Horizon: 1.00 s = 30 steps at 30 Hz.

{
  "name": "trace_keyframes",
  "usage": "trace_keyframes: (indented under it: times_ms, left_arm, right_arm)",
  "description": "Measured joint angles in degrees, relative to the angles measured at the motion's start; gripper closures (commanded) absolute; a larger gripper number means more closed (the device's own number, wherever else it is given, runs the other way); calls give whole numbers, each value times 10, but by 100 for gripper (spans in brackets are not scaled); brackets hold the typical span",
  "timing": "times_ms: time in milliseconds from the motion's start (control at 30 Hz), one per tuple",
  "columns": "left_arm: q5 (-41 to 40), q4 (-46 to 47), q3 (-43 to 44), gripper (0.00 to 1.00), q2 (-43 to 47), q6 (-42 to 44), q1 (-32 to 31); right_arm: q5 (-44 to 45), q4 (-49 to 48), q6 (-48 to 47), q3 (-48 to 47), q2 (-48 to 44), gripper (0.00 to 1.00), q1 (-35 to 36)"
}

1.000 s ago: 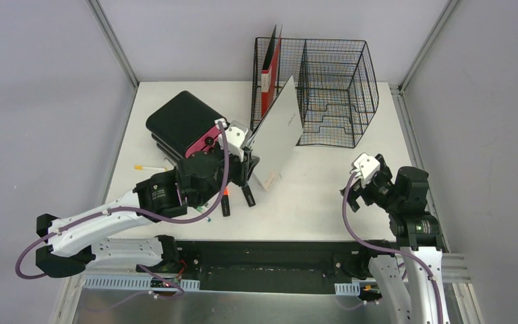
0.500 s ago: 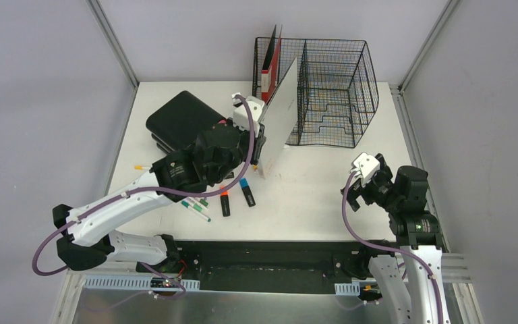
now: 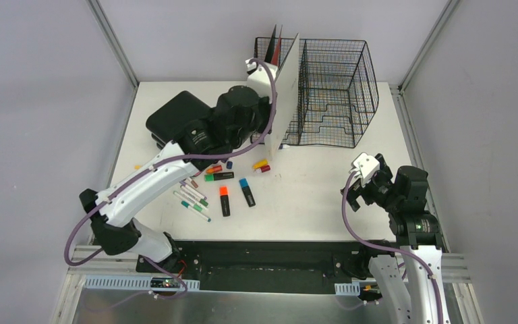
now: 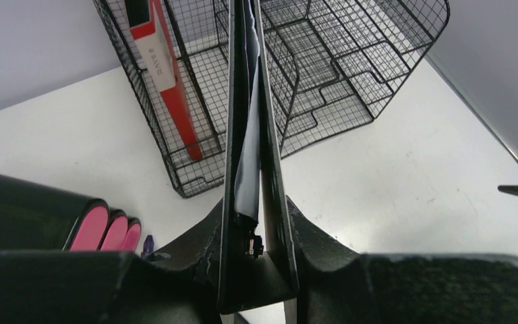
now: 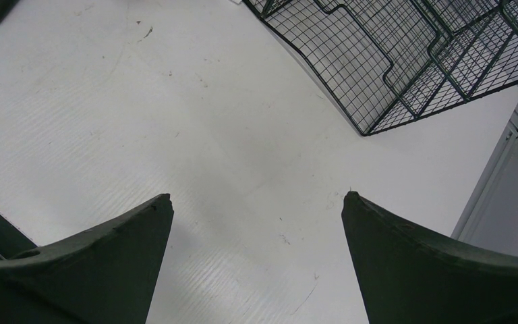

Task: Organize the desk
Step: Place the folder in the storage box.

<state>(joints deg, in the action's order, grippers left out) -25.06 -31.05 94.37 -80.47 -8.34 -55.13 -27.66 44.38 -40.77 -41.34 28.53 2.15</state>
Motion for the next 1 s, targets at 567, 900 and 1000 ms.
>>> trace_keyframes:
  times_ms: [567,900,1000]
  left_arm:
    - [1,22,175,100,-189,35,52]
    - [38,56,241,100,-269,35,93]
    - [46,71,249,100,-285,35,101]
  right_arm:
    - [0,0,-2,0,0,1,0]
    - [-1,0,-3,0,0,1,0]
    - [-1,0,-3,0,-1,1,0]
